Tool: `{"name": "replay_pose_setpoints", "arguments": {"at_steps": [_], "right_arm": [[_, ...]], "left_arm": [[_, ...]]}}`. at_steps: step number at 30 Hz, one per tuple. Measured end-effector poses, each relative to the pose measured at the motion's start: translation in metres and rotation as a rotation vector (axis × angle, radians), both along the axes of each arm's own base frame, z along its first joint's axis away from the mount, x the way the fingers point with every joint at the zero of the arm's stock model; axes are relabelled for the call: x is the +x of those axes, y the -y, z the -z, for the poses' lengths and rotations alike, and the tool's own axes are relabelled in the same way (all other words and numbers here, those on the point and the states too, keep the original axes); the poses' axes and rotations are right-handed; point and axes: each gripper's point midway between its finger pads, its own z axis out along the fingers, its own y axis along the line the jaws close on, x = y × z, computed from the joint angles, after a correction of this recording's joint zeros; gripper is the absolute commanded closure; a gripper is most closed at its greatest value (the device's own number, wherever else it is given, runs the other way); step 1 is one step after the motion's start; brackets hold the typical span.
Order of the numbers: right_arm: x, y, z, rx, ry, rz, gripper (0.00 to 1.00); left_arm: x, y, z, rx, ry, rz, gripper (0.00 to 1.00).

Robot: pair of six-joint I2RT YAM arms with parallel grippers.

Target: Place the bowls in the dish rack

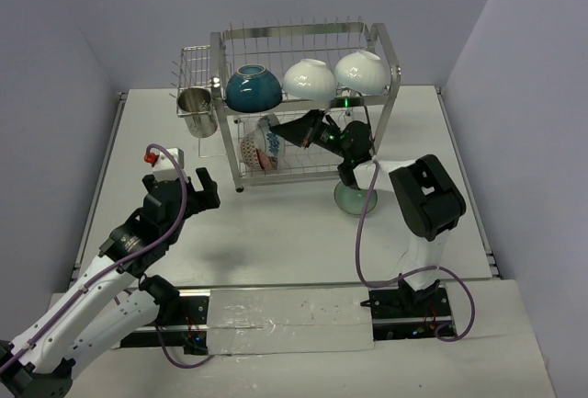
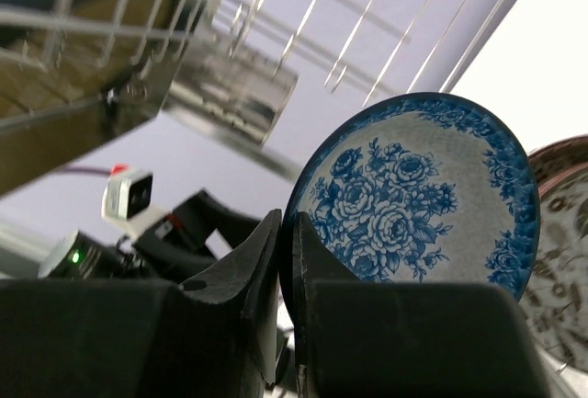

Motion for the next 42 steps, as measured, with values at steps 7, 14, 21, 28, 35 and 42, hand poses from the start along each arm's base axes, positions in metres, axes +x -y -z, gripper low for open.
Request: {"name": "replay_pose_setpoints", "arguments": {"at_steps": [7,14,21,28,35,42], "right_arm": [[0.021,0.011,0.002,0.015,-0.006,0.097,1.0],[0.037,0.022,0.018,0.014,-0.05,0.182,1.0],[0.043,0.027,0.048,-0.01,-0.117,0.235,1.0],[0.046,0.028,0.082,-0.043,-0.188,0.247,1.0],[0.05,0.031,0.093,-0.038,-0.218,0.269,1.0],[0.051,0.031,0.092,-0.025,-0.234,0.266,1.0]], "left_arm": [[0.0,0.0,0.0,0.0,0.0,0.0,0.01],[0.0,0.0,0.0,0.0,0.0,0.0,0.01],[0.0,0.0,0.0,0.0,0.0,0.0,0.01],[0.0,0.0,0.0,0.0,0.0,0.0,0.01],[0.0,0.0,0.0,0.0,0.0,-0.001,0.01],[0.0,0.0,0.0,-0.001,0.0,-0.001,0.01]]}}
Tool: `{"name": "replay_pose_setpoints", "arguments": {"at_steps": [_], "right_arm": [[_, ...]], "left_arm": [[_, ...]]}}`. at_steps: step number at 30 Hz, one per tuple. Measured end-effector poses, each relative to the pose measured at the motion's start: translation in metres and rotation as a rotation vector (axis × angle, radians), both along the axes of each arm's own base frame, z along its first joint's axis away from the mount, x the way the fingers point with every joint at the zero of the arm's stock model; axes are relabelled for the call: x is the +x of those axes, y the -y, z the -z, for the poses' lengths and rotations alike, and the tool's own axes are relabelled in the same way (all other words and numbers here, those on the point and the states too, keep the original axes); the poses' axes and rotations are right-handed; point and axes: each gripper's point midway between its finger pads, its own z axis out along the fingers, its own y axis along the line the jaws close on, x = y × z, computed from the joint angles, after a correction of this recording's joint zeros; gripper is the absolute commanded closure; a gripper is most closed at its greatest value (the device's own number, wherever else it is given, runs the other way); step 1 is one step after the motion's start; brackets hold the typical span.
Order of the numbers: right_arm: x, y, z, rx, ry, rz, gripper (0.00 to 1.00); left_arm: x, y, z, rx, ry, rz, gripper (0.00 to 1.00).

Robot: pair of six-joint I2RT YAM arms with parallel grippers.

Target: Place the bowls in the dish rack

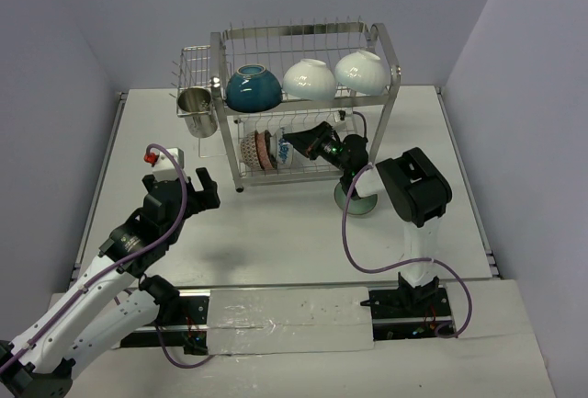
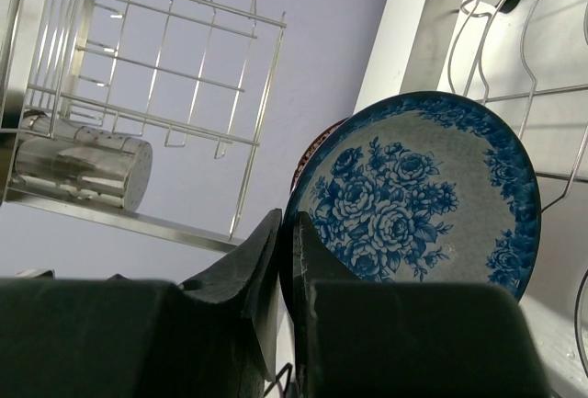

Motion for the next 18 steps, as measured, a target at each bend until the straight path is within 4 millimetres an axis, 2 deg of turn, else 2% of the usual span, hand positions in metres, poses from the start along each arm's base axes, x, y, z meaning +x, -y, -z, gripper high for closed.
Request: {"name": "replay_pose_setpoints", "arguments": {"at_steps": [18], "right_arm": [[0.0007,-0.0051,-0.0056,0.038,-0.029,0.006,1.0]], "left_arm": [[0.0,0.0,0.0,0.0,0.0,0.0,0.01]]}}
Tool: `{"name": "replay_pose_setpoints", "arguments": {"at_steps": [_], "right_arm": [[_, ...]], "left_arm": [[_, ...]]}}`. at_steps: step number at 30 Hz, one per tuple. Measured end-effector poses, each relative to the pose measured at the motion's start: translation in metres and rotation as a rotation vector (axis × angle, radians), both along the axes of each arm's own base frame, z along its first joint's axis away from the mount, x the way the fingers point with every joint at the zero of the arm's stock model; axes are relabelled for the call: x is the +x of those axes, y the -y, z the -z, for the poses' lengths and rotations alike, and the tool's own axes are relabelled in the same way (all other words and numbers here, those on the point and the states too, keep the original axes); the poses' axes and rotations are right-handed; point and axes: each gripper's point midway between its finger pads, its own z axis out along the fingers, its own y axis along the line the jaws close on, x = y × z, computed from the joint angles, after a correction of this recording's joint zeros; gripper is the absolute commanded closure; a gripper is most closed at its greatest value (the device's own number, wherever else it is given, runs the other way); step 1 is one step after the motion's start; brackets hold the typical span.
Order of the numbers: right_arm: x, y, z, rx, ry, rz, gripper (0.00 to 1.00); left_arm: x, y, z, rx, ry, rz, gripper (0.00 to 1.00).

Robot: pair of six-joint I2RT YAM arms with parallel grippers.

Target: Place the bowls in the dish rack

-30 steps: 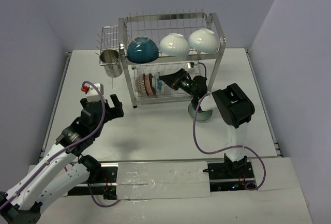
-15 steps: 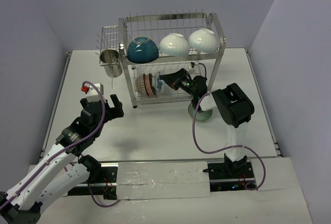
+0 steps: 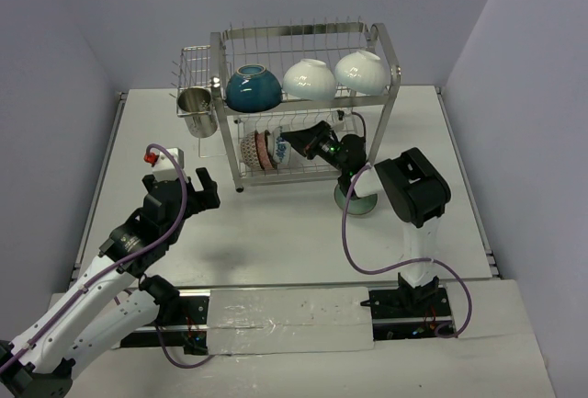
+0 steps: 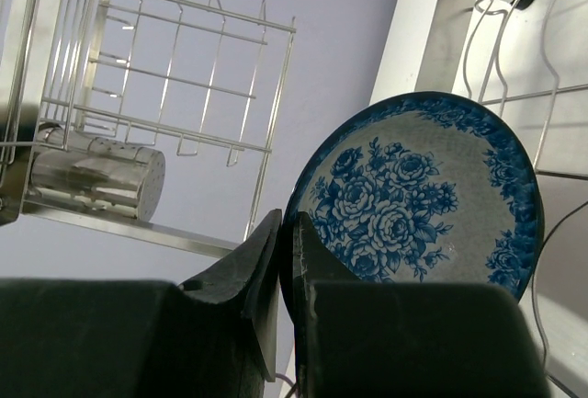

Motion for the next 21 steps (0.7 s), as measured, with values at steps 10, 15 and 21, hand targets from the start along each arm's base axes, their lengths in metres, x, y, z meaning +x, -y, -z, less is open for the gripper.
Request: {"name": "replay_pose_setpoints", "arguments": {"at_steps": [10,15,21], "right_arm": [[0.002,-0.004,0.007,-0.007,-0.009,0.025,1.0],[0.002,-0.002,0.018,-0.033,-0.011,0.042,1.0],[0.002,-0.002,0.019,-0.051,0.014,0.04,0.94]], "left_arm": [[0.0,0.0,0.0,0.0,0.0,0.0,0.01],[0.0,0.0,0.0,-0.001,0.0,0.0,0.01],[0.0,0.0,0.0,-0.001,0.0,0.0,0.01]]}}
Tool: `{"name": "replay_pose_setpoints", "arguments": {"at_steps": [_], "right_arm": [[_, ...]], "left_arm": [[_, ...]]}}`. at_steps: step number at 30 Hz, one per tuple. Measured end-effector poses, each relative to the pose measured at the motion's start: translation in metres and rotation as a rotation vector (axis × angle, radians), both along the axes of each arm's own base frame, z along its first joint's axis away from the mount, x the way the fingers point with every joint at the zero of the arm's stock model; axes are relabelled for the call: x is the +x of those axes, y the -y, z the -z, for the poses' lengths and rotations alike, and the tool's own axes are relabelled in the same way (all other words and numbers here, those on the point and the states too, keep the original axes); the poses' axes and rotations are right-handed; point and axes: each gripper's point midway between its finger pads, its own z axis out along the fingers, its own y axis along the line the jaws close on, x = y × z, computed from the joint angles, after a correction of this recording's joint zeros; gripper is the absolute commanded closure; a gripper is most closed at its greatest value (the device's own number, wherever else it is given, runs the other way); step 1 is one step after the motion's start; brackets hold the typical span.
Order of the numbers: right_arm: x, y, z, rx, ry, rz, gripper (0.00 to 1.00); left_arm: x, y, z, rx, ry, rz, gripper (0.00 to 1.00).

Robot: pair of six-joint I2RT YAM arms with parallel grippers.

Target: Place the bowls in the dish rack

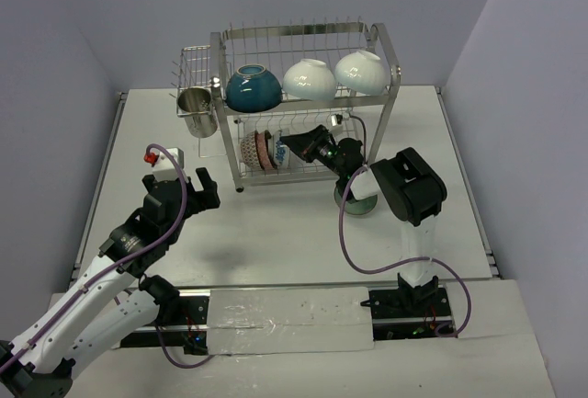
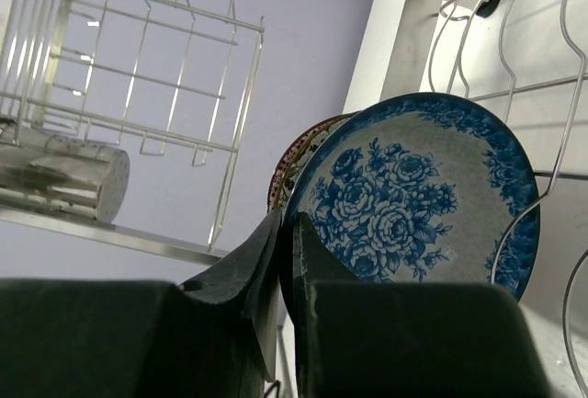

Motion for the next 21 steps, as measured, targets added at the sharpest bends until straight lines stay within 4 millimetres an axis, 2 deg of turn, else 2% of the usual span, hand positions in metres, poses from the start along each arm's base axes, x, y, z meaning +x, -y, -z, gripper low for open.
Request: {"name": "replay_pose_setpoints", "arguments": {"at_steps": [3,8,12,21], "right_arm": [[-0.0018,-0.001,0.0,-0.03,0.037,-0.01,0.87],[-0.0035,-0.0026,-0.0006,-0.072,0.09,-0.016,0.84],[-0.0045,-0.0037,0.0007,-0.108,0.109,-0.017,0.75],[-0.0068,-0.0057,-0.0056,-0.143,0.157,-0.018,0.64]], "left_arm": [[0.0,0.0,0.0,0.0,0.0,0.0,0.01],[0.0,0.0,0.0,-0.001,0.0,0.0,0.01],[0.0,0.0,0.0,-0.001,0.0,0.0,0.01],[0.0,0.0,0.0,-0.001,0.0,0.0,0.01]]}}
